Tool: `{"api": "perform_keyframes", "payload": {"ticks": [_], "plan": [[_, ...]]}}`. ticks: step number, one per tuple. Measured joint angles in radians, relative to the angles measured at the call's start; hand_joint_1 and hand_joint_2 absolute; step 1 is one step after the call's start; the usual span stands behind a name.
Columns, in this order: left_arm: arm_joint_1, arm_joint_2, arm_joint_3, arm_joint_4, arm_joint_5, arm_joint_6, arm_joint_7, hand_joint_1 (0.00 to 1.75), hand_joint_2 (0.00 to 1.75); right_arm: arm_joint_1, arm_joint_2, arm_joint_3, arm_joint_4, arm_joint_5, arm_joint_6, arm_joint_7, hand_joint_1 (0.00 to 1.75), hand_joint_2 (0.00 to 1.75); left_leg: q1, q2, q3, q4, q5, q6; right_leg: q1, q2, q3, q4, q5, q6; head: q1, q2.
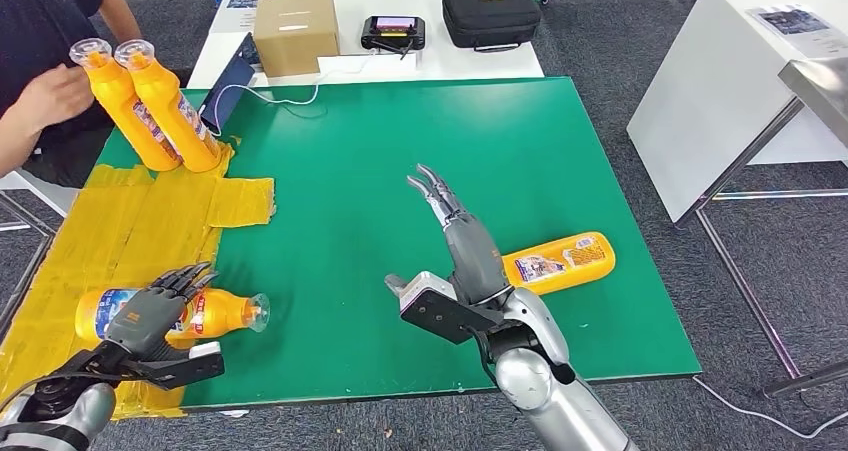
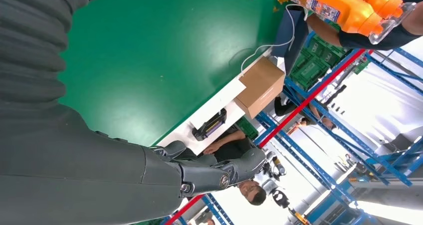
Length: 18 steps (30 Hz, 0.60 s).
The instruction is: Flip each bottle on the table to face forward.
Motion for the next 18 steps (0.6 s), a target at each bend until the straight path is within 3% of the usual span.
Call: {"api": "perform_keyframes", "payload": {"ticks": [4,9,14,18], "plan": [[0.028,-0.037,0.038,-0.031,0.025,0.126,-0.005,0.0,0.0,0.003,0.0,0.001,0.0,0.002,0.003,0.0,0.0,1.75,0.0,0.0,0.0,0.0,0.0,0.0,0.0,0.0,-0.001,0.0,0.0,0.0,0.0,0.0],[0.036,-0.163,0.16,-0.114,0.297,0.222,-0.094,0.0,0.0,0.018,-0.002,0.001,-0.001,0.018,-0.001,-0.002,0.0,1.75,-0.001,-0.001,-0.001,0.0,0.0,0.0,-0.001,-0.001,0.0,0.0,0.0,0.0,0.0,0.0],[0.035,-0.249,0.254,-0.171,0.429,0.196,-0.142,0.0,0.0,0.031,-0.007,0.001,-0.001,0.029,-0.008,-0.007,0.0,1.75,0.0,0.0,-0.001,0.0,0.0,0.0,0.0,-0.001,-0.001,0.0,0.0,0.001,0.0,0.0],[0.035,-0.313,0.335,-0.233,0.756,0.047,-0.213,0.0,0.0,0.054,-0.019,-0.002,-0.013,0.094,-0.061,-0.027,0.0,1.75,0.0,0.0,-0.001,0.0,0.0,0.0,0.0,-0.001,-0.001,0.0,0.0,0.0,0.0,0.0]]}}
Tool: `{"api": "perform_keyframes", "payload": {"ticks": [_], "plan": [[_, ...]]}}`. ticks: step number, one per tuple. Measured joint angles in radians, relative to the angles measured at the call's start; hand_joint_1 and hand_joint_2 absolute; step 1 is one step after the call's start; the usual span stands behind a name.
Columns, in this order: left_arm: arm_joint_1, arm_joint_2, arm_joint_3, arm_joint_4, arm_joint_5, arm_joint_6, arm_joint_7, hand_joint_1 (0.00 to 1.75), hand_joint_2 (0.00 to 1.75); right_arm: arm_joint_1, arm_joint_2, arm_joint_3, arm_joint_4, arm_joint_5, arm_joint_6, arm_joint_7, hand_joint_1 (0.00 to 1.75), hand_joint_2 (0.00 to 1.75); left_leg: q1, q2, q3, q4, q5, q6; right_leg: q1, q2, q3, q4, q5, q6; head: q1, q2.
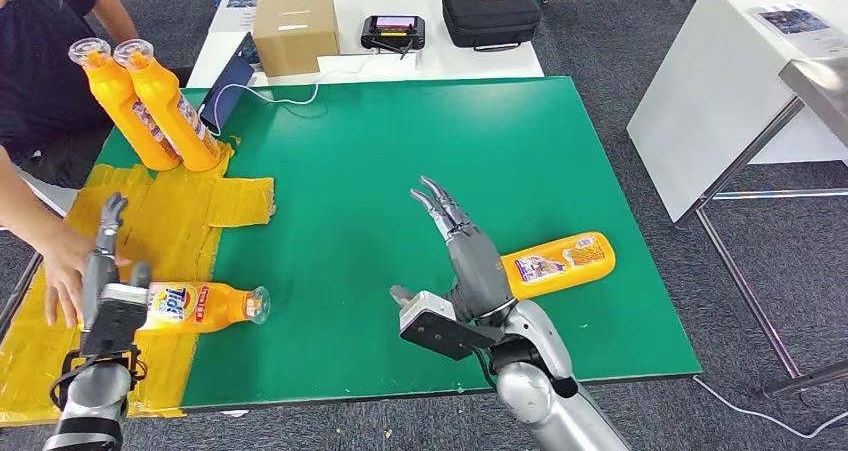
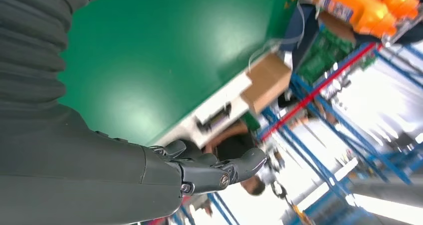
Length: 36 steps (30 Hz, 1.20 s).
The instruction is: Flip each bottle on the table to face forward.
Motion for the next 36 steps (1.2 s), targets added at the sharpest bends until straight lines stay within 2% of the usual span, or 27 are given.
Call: {"api": "perform_keyframes", "payload": {"ticks": [4,6,9,13,19,25,29,36], "plan": [[0.03,-0.062,0.074,-0.114,0.25,-0.178,-0.001,0.0,0.0,0.052,-0.053,-0.028,-0.044,0.173,-0.069,0.014,0.0,1.75,0.0,0.0,0.0,0.0,-0.001,0.0,0.0,0.0,0.001,0.0,0.0,0.0,0.0,0.0],[0.065,-0.091,0.095,-0.18,0.315,-0.24,0.007,0.0,0.0,0.086,-0.1,-0.057,-0.069,0.225,-0.047,0.04,0.0,1.75,-0.001,0.0,0.0,0.0,-0.001,0.001,-0.001,0.0,0.001,-0.001,-0.001,0.0,0.0,0.0],[0.126,-0.128,0.109,-0.267,0.34,-0.286,0.011,0.0,0.0,0.156,-0.177,-0.126,-0.104,0.251,-0.005,0.06,0.0,1.75,-0.003,-0.001,-0.001,0.0,-0.003,0.004,-0.003,-0.001,0.001,-0.002,-0.002,0.002,0.0,0.0],[0.183,-0.159,0.113,-0.344,0.345,-0.305,0.011,0.0,0.0,0.236,-0.251,-0.23,-0.148,0.255,0.029,0.058,0.0,1.75,-0.004,-0.001,-0.001,0.0,-0.004,0.005,-0.004,-0.001,0.001,-0.002,-0.002,0.004,0.0,0.0],[0.207,-0.18,0.113,-0.392,0.35,-0.316,0.011,0.0,0.0,0.286,-0.297,-0.294,-0.188,0.268,0.06,0.076,0.0,1.75,-0.004,-0.001,0.0,0.0,-0.004,0.005,-0.003,-0.001,0.001,-0.002,-0.002,0.004,-0.001,0.0],[0.216,-0.19,0.113,-0.408,0.367,-0.343,0.012,0.0,0.0,0.336,-0.374,-0.405,-0.197,0.243,0.15,0.101,0.0,1.75,-0.005,-0.001,0.0,0.0,-0.004,0.005,-0.004,-0.001,0.002,-0.002,-0.002,0.004,0.0,0.0],[0.202,-0.191,0.108,-0.406,0.375,-0.356,0.017,0.0,0.0,0.319,-0.41,-0.452,-0.159,0.246,0.204,0.101,0.0,1.75,-0.006,-0.001,0.0,0.0,-0.004,0.005,-0.005,-0.001,0.002,-0.002,-0.001,0.005,0.0,0.0],[0.169,-0.191,0.085,-0.39,0.392,-0.36,0.028,0.0,0.0,0.237,-0.445,-0.462,-0.03,0.253,0.253,0.108,0.0,1.75,-0.006,-0.001,0.0,0.0,-0.003,0.006,-0.005,-0.001,0.002,-0.001,0.0,0.005,-0.001,0.0]]}}
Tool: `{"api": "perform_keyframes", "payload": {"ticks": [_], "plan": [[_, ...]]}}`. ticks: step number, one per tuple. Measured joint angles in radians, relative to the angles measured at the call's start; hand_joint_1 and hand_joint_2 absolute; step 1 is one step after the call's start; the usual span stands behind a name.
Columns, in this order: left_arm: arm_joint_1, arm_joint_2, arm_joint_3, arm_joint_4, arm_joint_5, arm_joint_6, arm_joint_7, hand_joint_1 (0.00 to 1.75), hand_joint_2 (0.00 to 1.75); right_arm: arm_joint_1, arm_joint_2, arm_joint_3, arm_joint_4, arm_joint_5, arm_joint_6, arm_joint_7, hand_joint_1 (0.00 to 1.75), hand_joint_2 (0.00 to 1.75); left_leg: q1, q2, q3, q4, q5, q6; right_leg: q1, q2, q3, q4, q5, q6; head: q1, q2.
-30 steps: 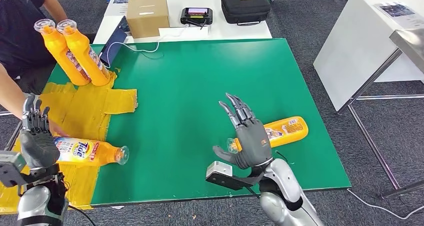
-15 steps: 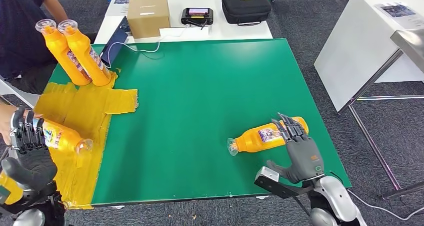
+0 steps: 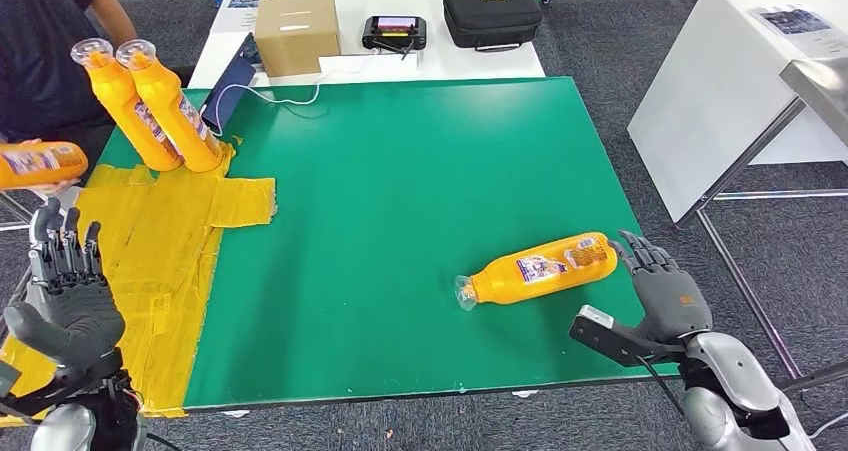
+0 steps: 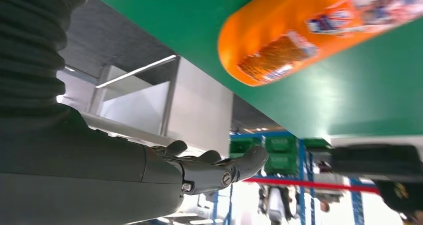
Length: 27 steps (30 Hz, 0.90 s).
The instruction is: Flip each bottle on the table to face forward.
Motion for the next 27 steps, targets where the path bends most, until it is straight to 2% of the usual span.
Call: {"api": "perform_keyframes", "payload": {"ticks": [13,27], "plan": [[-0.027,0.0,-0.016,0.016,0.031,-0.015,0.005,0.0,0.0,-0.113,-0.017,0.023,0.163,-0.006,0.025,0.003,0.0,1.75,0.0,0.0,-0.001,0.0,0.0,0.0,0.0,0.0,0.0,0.0,0.0,0.0,0.0,0.0],[-0.066,0.004,-0.038,0.038,0.065,-0.039,0.009,0.0,0.0,-0.32,0.04,0.145,0.398,0.026,0.027,0.005,0.0,1.75,0.0,0.0,-0.001,0.0,0.001,0.001,0.0,0.0,0.0,0.0,0.0,0.0,0.0,0.0]]}}
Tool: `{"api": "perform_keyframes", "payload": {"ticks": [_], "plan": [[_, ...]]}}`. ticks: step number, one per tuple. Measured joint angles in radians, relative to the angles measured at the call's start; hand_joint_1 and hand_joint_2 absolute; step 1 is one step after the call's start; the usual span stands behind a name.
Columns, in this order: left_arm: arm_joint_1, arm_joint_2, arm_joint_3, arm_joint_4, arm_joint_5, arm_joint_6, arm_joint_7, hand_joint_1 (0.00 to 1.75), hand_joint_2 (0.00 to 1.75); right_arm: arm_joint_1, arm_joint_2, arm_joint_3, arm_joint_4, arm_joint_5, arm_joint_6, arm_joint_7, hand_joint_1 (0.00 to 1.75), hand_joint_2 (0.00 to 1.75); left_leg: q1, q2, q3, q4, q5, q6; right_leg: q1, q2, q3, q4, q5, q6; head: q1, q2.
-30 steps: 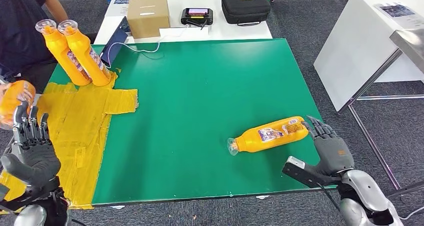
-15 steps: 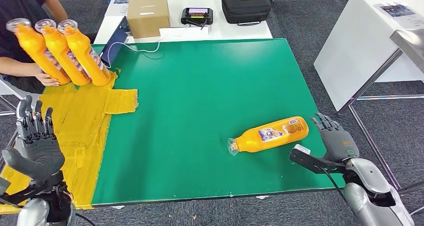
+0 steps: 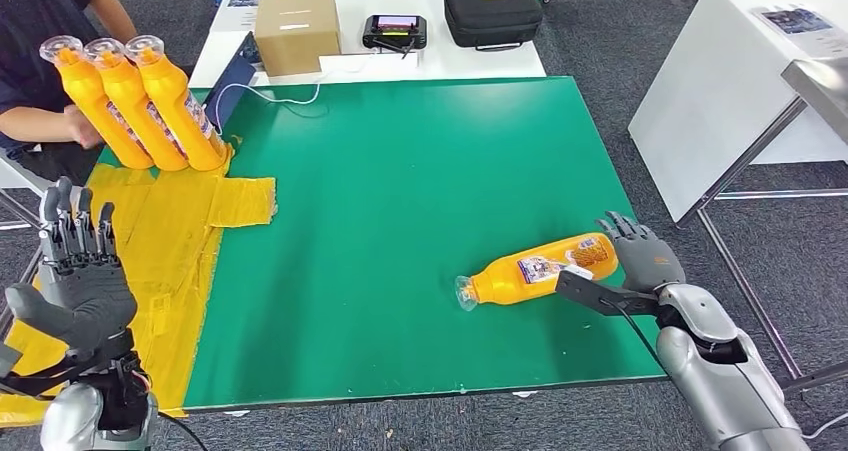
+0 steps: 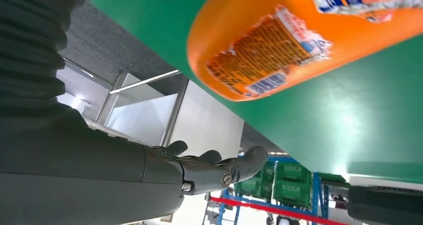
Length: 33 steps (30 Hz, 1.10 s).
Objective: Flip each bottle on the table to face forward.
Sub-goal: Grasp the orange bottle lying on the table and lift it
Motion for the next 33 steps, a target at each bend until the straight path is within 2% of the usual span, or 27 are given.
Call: {"api": "perform_keyframes", "payload": {"ticks": [11,12,13,16,17,26,30,33], "plan": [[-0.039,0.005,-0.025,0.029,0.027,-0.013,0.004,0.0,0.0,-0.15,0.072,0.103,0.219,0.016,0.024,-0.025,0.0,1.75,0.0,0.0,0.0,0.0,0.0,0.0,0.0,0.0,0.0,0.0,0.0,0.0,0.0,0.0],[-0.044,0.006,-0.028,0.034,0.032,-0.015,0.004,0.0,0.0,-0.165,0.08,0.119,0.249,0.016,0.034,-0.035,0.02,1.75,0.0,0.0,0.0,0.0,0.001,0.0,0.0,0.0,0.0,0.0,0.0,0.0,0.0,0.0],[-0.051,0.007,-0.032,0.039,0.036,-0.017,0.003,0.0,0.0,-0.181,0.087,0.137,0.28,0.016,0.045,-0.047,0.11,1.75,0.0,0.0,0.0,0.0,0.001,0.0,0.0,0.0,0.0,0.0,0.0,0.0,0.0,0.0],[-0.074,0.01,-0.046,0.061,0.049,-0.023,0.001,0.0,0.0,-0.232,0.106,0.195,0.374,0.014,0.092,-0.089,1.37,1.75,0.0,0.0,0.001,0.0,0.001,0.001,0.0,0.0,0.0,0.0,0.0,0.0,0.0,0.0],[-0.082,0.011,-0.051,0.07,0.053,-0.023,-0.001,0.0,0.0,-0.249,0.11,0.216,0.402,0.014,0.107,-0.103,1.71,1.75,0.0,0.0,0.001,0.0,0.001,0.001,0.0,0.0,0.001,0.0,0.0,0.0,0.0,0.0],[-0.145,0.029,-0.097,0.137,0.091,-0.009,-0.007,0.0,0.0,-0.354,0.122,0.373,0.566,-0.013,0.191,-0.168,1.75,1.75,0.001,0.001,0.01,0.0,0.0,0.001,0.0,0.0,0.007,-0.001,0.0,0.0,0.0,0.0],[-0.15,0.036,-0.11,0.158,0.101,-0.008,-0.014,0.0,0.0,-0.369,0.115,0.406,0.593,-0.039,0.192,-0.172,1.75,1.75,0.001,0.001,0.013,0.0,0.0,0.001,0.0,0.0,0.008,-0.001,0.0,0.0,0.0,0.0],[-0.152,0.039,-0.112,0.164,0.107,-0.008,-0.013,0.0,0.0,-0.368,0.117,0.416,0.6,-0.081,0.157,-0.153,1.75,1.75,0.001,0.001,0.014,0.0,0.0,0.001,0.0,0.0,0.013,-0.001,0.0,0.0,0.0,0.0]]}}
